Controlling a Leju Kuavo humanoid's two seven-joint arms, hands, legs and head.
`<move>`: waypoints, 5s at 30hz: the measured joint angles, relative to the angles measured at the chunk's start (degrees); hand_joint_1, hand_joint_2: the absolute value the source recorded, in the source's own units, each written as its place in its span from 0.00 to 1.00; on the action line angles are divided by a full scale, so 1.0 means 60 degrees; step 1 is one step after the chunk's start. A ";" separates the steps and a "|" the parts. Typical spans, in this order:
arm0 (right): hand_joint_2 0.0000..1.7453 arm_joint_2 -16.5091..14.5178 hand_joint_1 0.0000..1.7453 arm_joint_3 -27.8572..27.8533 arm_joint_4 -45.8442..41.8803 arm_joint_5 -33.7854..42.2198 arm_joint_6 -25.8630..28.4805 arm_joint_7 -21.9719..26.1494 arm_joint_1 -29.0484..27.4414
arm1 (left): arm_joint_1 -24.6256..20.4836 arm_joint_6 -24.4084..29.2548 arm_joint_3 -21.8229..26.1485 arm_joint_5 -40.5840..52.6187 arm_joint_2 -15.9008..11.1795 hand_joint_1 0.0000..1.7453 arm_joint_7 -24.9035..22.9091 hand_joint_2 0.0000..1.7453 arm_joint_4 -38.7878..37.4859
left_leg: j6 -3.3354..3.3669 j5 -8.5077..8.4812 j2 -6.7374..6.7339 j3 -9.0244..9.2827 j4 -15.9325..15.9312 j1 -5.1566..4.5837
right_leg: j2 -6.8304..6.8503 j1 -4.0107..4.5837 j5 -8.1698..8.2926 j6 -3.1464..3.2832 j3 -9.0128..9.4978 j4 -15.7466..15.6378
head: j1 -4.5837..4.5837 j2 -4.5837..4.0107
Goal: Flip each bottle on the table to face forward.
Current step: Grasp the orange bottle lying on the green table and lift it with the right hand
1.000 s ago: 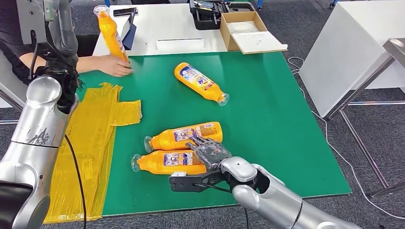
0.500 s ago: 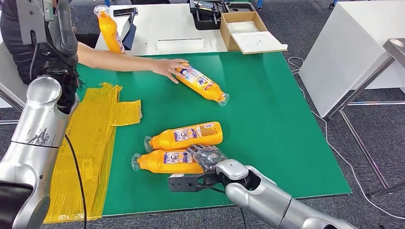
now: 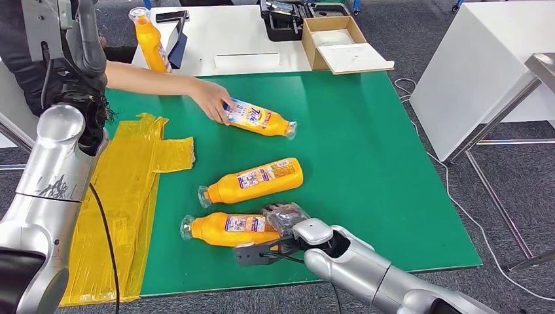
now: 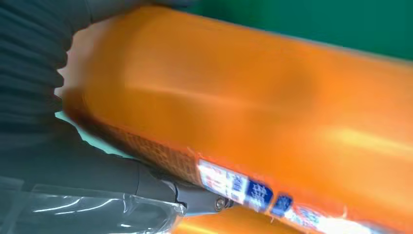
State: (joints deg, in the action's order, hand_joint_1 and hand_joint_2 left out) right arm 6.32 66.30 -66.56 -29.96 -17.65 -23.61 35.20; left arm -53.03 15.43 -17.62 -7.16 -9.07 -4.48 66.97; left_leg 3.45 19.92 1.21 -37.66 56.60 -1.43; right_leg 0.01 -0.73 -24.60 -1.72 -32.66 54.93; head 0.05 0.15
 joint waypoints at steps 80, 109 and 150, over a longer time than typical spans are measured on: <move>1.00 0.2055 1.00 -0.6386 -0.5590 0.2033 0.2494 0.0908 -0.2637 | 0.3356 -0.0644 0.1461 -0.0488 -0.0870 0.00 0.0262 1.00 0.2784 | -0.0023 -0.0013 -0.0004 -0.0043 0.0000 0.0017 | -0.0010 -0.0027 0.0018 0.0031 -0.0064 0.0009 | 0.0000 0.0000; 1.00 0.0104 1.00 -0.5920 -0.3922 -0.1294 0.3967 0.0304 0.0034 | 0.2199 -0.0920 0.0331 -0.2985 0.0312 0.00 -0.0536 1.00 0.2588 | -0.0027 -0.0022 -0.0005 -0.0046 0.0001 0.0020 | -0.0009 -0.0025 0.0022 0.0030 -0.0064 0.0011 | -0.0001 0.0000; 1.00 -0.2801 1.00 -0.4689 -0.1645 -0.2780 0.4339 -0.0105 0.1375 | 0.1303 -0.0433 -0.0616 -0.5357 0.1141 0.00 -0.1019 1.00 0.2131 | -0.0029 -0.0033 0.0000 -0.0062 0.0000 0.0025 | -0.0010 -0.0025 0.0020 0.0032 -0.0057 0.0020 | 0.0001 0.0000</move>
State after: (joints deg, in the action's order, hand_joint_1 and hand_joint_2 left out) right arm -10.49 38.17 -76.43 -46.64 8.38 -24.24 43.45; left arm -45.21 12.83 -21.31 -39.30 -2.22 -10.60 79.76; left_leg 3.28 19.72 1.21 -38.03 56.60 -1.28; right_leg -0.05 -0.88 -24.48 -1.53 -33.00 55.04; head 0.06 0.15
